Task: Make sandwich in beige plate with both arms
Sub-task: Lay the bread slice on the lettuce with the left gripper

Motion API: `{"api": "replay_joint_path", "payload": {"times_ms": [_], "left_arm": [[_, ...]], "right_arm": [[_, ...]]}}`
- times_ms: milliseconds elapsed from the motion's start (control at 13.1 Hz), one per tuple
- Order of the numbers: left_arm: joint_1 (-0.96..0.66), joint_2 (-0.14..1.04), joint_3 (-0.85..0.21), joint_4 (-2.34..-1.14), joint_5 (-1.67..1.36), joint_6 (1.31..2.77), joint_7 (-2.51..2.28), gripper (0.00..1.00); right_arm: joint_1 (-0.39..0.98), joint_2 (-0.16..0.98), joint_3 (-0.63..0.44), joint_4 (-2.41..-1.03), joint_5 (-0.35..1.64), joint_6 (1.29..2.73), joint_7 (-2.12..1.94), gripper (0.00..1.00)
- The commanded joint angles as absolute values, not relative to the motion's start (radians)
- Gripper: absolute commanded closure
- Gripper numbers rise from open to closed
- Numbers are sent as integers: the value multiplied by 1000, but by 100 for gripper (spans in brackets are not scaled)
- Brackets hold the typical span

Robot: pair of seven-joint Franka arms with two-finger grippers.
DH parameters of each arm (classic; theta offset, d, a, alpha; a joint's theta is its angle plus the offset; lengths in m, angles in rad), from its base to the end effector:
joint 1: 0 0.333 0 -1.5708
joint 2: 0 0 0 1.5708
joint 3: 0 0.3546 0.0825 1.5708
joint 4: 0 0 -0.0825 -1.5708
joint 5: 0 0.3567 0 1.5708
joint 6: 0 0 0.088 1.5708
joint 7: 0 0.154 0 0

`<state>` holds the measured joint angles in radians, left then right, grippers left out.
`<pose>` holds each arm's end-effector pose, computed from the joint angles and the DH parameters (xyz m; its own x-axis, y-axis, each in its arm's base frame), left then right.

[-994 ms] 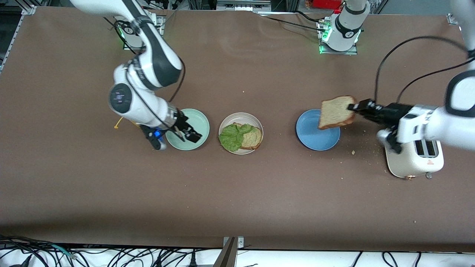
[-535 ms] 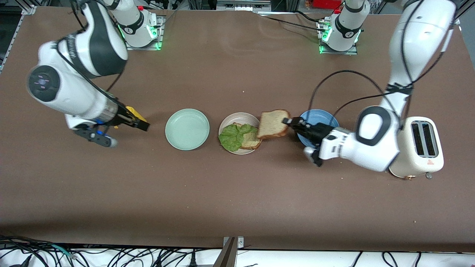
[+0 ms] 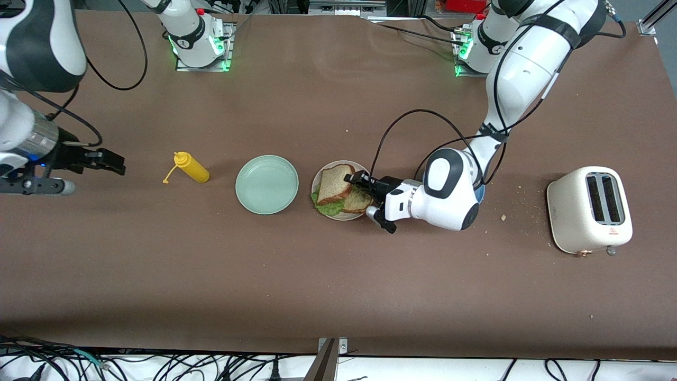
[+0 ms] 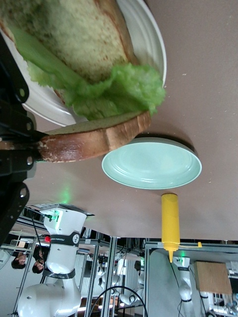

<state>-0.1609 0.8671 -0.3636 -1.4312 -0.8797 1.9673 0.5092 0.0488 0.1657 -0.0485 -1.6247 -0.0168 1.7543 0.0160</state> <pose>0.6072 -0.3839 0.2301 0.8916 -0.4506 -0.0451 -0.1815 -0.4467 0.8761 0.5883 -0.0002 0.5150 0.9993 -0.0123 -0.0356 -0.0114 -0.9996 0.0250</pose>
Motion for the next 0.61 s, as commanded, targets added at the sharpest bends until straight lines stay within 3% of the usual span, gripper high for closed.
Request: {"api": "replay_joint_path", "payload": {"times_ms": [0,76,153,535], "left_arm": [[-156,910,-351,-1402,-922,1965,589,82],[-153,914,-347,-1401,-913,1967,592,19],[-150,913,-338,-1401,-907,1967,600,0],[-143,879,-285,-1394,-723,1963,706,0]], "right_arm": [[14,144,-46,-1637,-25,1749,-40,0],[-1,144,-43,-1641,-25,1761,-69,0],[-5,144,-43,-1640,-25,1767,-74,0],[-2,152,-45,-1634,-9,1773,-71,0]]}}
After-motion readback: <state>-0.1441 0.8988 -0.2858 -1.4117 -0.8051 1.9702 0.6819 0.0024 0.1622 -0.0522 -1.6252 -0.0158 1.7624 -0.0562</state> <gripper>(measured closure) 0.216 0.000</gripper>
